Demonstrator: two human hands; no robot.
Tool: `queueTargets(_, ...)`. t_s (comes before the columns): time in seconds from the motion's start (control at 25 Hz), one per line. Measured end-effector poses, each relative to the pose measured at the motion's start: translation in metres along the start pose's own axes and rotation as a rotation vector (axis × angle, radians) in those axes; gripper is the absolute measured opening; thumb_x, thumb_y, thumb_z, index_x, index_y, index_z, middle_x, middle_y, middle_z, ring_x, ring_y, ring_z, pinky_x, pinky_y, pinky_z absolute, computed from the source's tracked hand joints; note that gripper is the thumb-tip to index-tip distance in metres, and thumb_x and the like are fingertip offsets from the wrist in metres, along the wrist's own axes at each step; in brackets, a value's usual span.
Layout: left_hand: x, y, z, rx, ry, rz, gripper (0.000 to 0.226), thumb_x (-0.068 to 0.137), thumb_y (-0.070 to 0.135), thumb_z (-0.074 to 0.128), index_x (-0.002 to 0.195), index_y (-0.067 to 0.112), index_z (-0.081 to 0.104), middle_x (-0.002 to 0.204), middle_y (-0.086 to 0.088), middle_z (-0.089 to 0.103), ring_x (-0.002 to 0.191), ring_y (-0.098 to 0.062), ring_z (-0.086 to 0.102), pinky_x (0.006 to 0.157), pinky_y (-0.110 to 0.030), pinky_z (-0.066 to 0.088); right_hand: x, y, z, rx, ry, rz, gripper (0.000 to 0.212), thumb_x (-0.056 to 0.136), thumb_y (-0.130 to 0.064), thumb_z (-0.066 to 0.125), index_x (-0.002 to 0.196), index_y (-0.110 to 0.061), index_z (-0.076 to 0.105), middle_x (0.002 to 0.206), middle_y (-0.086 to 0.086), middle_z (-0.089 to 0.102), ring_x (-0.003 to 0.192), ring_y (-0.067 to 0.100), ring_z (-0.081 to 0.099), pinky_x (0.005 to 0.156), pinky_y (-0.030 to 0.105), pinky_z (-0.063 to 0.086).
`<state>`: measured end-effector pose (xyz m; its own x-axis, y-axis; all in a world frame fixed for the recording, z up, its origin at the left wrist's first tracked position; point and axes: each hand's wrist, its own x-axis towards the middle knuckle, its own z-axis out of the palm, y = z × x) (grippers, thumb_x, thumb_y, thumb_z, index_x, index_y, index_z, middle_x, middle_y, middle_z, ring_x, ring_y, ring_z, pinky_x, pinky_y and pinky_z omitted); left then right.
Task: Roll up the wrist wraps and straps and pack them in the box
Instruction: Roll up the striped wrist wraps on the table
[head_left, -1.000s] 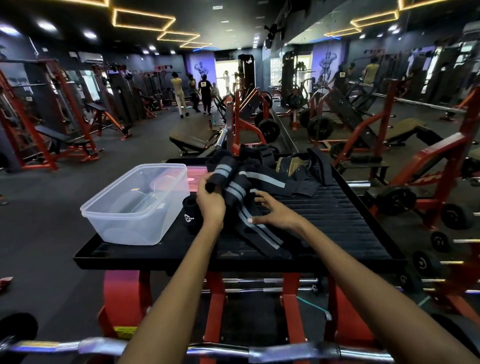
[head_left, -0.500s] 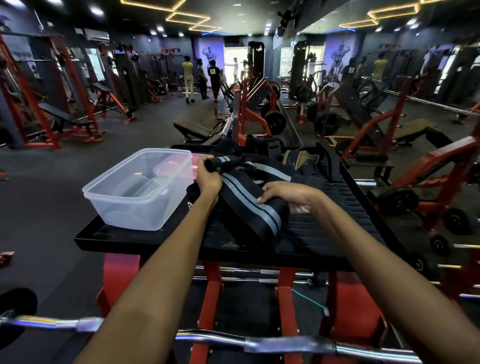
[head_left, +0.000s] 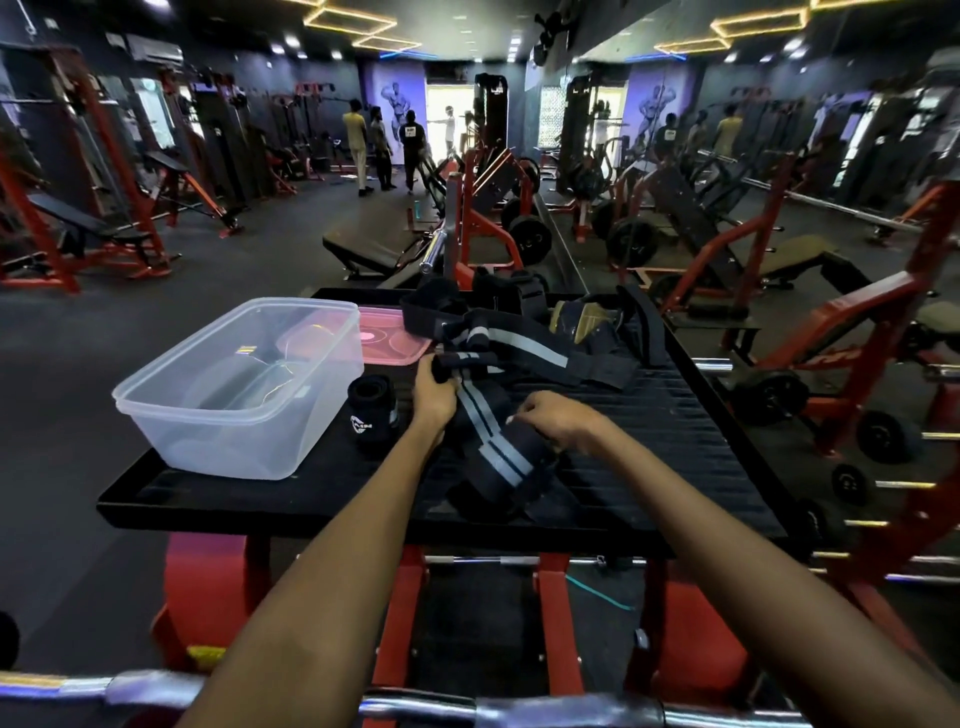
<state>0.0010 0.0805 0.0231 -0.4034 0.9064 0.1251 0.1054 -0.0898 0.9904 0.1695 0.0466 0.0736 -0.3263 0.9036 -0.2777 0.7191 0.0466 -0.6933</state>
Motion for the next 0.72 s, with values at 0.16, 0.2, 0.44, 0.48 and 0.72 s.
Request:
queueTargets(0.16,0.004,-0.003,0.007,-0.010,-0.071,0.016,0.039,0.086,-0.014,0.047,0.120,0.003,0.047,0.109,-0.006,0.053,0.103,-0.017,0.050,0.086,-0.023,0.041,0.035,0.000,0.002,0.412,0.362,-0.170,0.038,0.092,-0.010,0.047,0.129,-0.011,0.043,0.114,0.009,0.051,0.098,0.018,0.051,0.073,0.024,0.041)
queueTargets(0.2,0.003,-0.003,0.007,-0.012,-0.099,0.032,0.039,0.086,-0.015,0.047,0.120,0.003,0.047,0.108,-0.005,0.052,0.100,-0.015,0.049,0.082,-0.018,0.043,0.041,-0.001,0.004,0.540,0.348,-0.236,0.039,0.093,-0.011,0.046,0.132,-0.015,0.042,0.117,0.006,0.050,0.103,0.016,0.051,0.079,0.025,0.041)
queueTargets(0.44,0.003,-0.008,0.006,-0.041,-0.186,0.051,0.038,0.082,-0.017,0.042,0.107,0.011,0.050,0.093,0.006,0.055,0.086,-0.002,0.052,0.070,-0.004,0.044,0.082,0.007,0.018,0.456,0.332,-0.387,0.028,0.089,-0.024,0.063,0.115,-0.012,0.063,0.109,-0.001,0.062,0.104,0.010,0.057,0.088,0.019,0.042)
queueTargets(0.48,0.004,-0.007,0.007,-0.082,-0.178,0.029,0.035,0.083,-0.015,0.042,0.106,0.010,0.050,0.092,0.004,0.056,0.085,-0.004,0.053,0.070,-0.006,0.045,0.086,0.010,0.021,0.446,0.362,-0.409,0.027,0.088,-0.021,0.064,0.112,-0.009,0.064,0.108,-0.001,0.062,0.102,0.009,0.056,0.086,0.014,0.042)
queueTargets(0.72,0.006,-0.016,0.010,0.037,-0.100,0.156,0.017,0.092,0.014,0.056,0.107,0.007,0.059,0.101,-0.001,0.061,0.096,-0.011,0.055,0.081,-0.011,0.042,0.093,0.021,0.020,0.439,0.394,-0.494,0.021,0.089,-0.012,0.062,0.108,-0.006,0.063,0.106,-0.004,0.060,0.101,0.005,0.054,0.083,0.000,0.037)
